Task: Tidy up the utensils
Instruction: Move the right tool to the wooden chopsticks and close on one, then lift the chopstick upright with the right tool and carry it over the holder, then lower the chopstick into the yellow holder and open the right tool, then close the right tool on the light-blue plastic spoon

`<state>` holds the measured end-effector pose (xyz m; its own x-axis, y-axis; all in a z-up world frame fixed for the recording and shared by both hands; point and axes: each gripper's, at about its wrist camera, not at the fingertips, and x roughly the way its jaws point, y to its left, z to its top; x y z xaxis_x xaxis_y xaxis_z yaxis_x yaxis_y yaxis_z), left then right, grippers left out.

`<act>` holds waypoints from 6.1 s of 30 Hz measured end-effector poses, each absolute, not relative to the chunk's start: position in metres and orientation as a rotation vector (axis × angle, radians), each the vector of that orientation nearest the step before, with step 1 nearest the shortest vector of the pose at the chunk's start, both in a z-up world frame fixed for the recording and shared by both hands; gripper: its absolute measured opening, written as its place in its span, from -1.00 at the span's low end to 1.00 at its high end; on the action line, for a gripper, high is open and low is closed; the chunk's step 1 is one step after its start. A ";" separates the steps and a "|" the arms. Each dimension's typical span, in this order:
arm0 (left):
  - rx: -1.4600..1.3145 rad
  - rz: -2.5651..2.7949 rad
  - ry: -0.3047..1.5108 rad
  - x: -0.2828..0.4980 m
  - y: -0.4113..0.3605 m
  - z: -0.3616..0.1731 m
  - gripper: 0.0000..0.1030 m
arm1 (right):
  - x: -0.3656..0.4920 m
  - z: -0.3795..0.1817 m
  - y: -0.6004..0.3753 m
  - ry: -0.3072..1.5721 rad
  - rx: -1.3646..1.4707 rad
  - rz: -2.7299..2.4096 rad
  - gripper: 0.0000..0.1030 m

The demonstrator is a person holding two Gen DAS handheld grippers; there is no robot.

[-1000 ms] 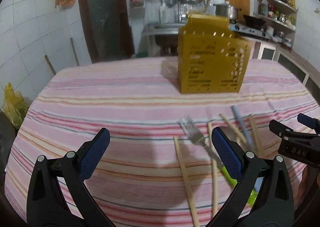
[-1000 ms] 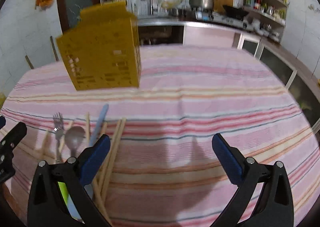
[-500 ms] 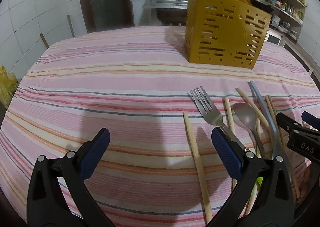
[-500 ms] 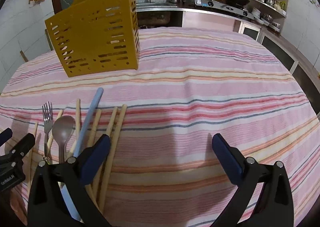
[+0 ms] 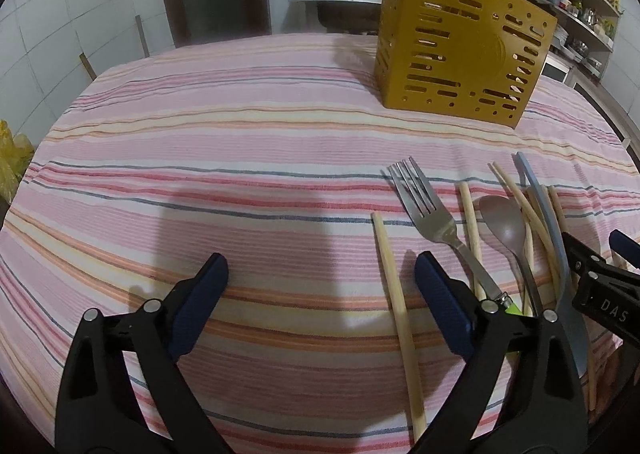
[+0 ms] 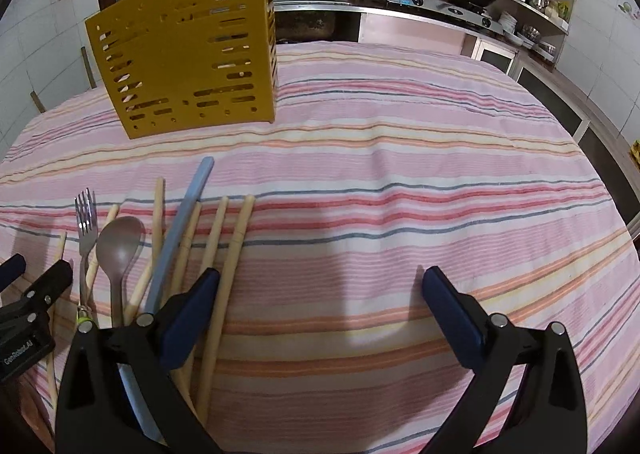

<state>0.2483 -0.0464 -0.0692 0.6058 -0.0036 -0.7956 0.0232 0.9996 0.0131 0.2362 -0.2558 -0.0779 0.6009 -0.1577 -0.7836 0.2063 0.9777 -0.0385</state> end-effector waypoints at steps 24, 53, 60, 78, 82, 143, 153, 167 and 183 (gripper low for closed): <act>0.017 -0.047 0.959 0.247 -0.063 -0.062 -0.85 | 0.248 -0.067 -0.230 0.914 0.094 -0.155 -0.64; -0.071 -0.194 0.514 0.186 -0.052 0.060 -0.92 | 0.192 0.020 -0.262 0.454 0.141 -0.155 -0.88; -0.028 -0.193 0.414 0.167 -0.054 0.072 -0.92 | 0.177 0.031 -0.260 0.339 0.140 -0.133 -0.88; -0.037 -0.198 0.287 0.166 -0.047 0.117 -0.92 | 0.181 0.073 -0.263 0.164 0.187 -0.076 -0.88; -0.048 -0.210 0.253 0.184 -0.049 0.143 -0.92 | 0.195 0.093 -0.267 0.121 0.203 -0.062 -0.88; -0.034 -0.100 0.326 0.323 -0.053 0.150 0.91 | 0.296 0.114 -0.284 0.257 0.083 -0.150 0.24; -0.041 -0.048 0.526 0.260 -0.026 0.087 0.90 | 0.244 0.045 -0.284 0.547 0.110 -0.159 0.25; -0.005 -0.007 0.792 0.263 -0.040 -0.023 0.90 | 0.265 -0.039 -0.266 0.804 0.144 -0.215 0.25; -0.047 0.004 0.889 0.282 -0.041 -0.040 0.90 | 0.298 -0.060 -0.252 0.929 0.213 -0.200 -0.58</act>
<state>0.2816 -0.0409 -0.0398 0.6300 -0.0162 -0.7764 -0.0227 0.9990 -0.0393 0.2975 -0.2515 -0.0605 0.5830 -0.0783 -0.8087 0.2608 0.9607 0.0950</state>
